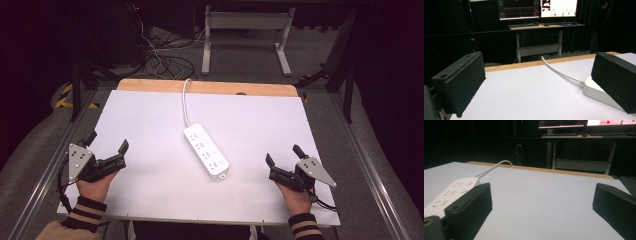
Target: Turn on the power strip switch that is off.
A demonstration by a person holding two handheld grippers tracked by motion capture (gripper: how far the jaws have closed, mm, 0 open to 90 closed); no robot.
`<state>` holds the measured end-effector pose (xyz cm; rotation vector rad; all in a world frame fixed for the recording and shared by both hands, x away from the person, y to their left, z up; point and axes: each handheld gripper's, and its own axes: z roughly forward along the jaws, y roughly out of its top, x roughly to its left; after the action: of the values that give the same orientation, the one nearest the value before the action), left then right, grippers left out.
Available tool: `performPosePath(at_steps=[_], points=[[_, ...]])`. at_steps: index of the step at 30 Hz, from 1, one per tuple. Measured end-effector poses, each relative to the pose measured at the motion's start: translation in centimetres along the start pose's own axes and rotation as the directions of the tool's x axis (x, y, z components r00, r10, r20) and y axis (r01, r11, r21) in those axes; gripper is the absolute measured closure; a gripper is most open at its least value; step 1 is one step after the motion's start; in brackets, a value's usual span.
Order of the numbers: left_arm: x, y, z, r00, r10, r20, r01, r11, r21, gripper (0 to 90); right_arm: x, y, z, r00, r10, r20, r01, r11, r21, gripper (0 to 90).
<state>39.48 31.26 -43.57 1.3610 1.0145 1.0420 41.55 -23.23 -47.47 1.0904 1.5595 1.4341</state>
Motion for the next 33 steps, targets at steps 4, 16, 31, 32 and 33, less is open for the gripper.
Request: performPosePath(at_steps=[4,16,31,32,33], points=[[0.0,0.0,0.1,1.0000,0.000,-0.001,0.000,1.0000,0.000,0.0,-0.1,0.0,-0.1,1.0000,0.006,-0.001,-0.006,1.000,-0.005,2.9],[0.0,0.0,0.0,1.0000,0.000,0.001,0.000,1.0000,0.000,0.0,-0.3,0.4,-0.4,1.0000,0.005,-0.007,-0.005,1.000,-0.013,3.6],[0.0,0.0,0.0,1.0000,-0.001,0.003,0.001,1.0000,0.001,0.0,-0.5,2.5,-1.9,0.9985,-0.031,-0.045,0.027,0.995,-0.096,29.3],[0.0,0.0,0.0,1.0000,-0.004,0.002,0.004,1.0000,0.002,0.0,-0.4,2.6,-2.0,0.9980,-0.031,-0.054,0.026,0.995,-0.096,35.2],[0.0,0.0,0.0,1.0000,-0.004,0.002,0.004,1.0000,0.002,0.0,-0.5,2.7,-2.1,0.9970,-0.044,-0.064,0.037,0.994,-0.102,40.4]])
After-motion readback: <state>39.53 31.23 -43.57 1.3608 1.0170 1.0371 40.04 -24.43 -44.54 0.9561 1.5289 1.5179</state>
